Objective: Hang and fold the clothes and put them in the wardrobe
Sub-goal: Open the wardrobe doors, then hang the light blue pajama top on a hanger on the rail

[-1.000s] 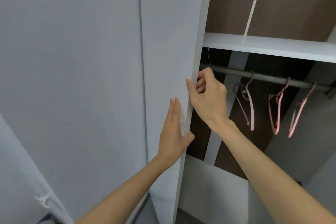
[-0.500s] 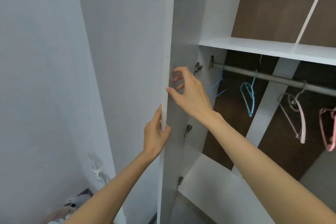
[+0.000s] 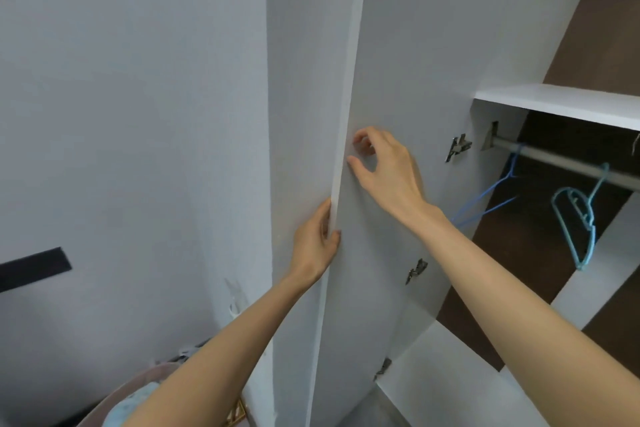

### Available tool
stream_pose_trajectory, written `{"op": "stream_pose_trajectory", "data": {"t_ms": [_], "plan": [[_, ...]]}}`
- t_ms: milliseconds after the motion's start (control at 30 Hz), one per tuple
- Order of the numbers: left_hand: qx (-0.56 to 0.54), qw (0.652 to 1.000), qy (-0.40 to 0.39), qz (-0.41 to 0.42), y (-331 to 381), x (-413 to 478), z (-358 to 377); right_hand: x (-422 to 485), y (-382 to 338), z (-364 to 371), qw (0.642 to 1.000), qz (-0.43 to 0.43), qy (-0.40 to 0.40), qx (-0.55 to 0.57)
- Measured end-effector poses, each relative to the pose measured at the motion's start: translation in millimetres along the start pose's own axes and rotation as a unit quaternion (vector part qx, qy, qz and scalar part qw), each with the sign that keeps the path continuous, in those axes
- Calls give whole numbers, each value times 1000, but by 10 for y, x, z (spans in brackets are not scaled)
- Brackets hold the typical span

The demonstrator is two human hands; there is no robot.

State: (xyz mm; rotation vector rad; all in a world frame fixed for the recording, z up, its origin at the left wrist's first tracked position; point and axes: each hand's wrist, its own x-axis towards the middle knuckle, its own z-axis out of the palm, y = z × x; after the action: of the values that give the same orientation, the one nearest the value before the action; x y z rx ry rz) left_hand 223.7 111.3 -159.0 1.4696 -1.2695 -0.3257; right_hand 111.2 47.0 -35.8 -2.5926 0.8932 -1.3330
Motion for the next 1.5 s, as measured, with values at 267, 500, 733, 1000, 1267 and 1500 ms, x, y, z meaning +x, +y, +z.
{"op": "stream_pose_trajectory", "data": {"t_ms": [267, 500, 733, 1000, 1267, 1500], "plan": [[-4, 999, 22, -27, -5, -130, -17, -104, 53, -25, 998, 19, 22, 50], [-17, 1000, -3, -15, 265, -452, -467, -456, -262, -121, 984, 58, -5, 168], [38, 995, 78, -53, 315, -959, -1266, -901, -751, 45, 958, 73, -57, 270], [120, 975, 131, -137, 123, -1732, -2015, -1263, -1254, 532, 925, 44, -173, 334], [171, 935, 198, -240, -47, -2613, -2424, -1745, -1597, 1093, 880, 24, -324, 347], [222, 887, 216, -341, -456, -3283, -2807, -2193, -1888, 1796, 840, 34, -438, 319]]}}
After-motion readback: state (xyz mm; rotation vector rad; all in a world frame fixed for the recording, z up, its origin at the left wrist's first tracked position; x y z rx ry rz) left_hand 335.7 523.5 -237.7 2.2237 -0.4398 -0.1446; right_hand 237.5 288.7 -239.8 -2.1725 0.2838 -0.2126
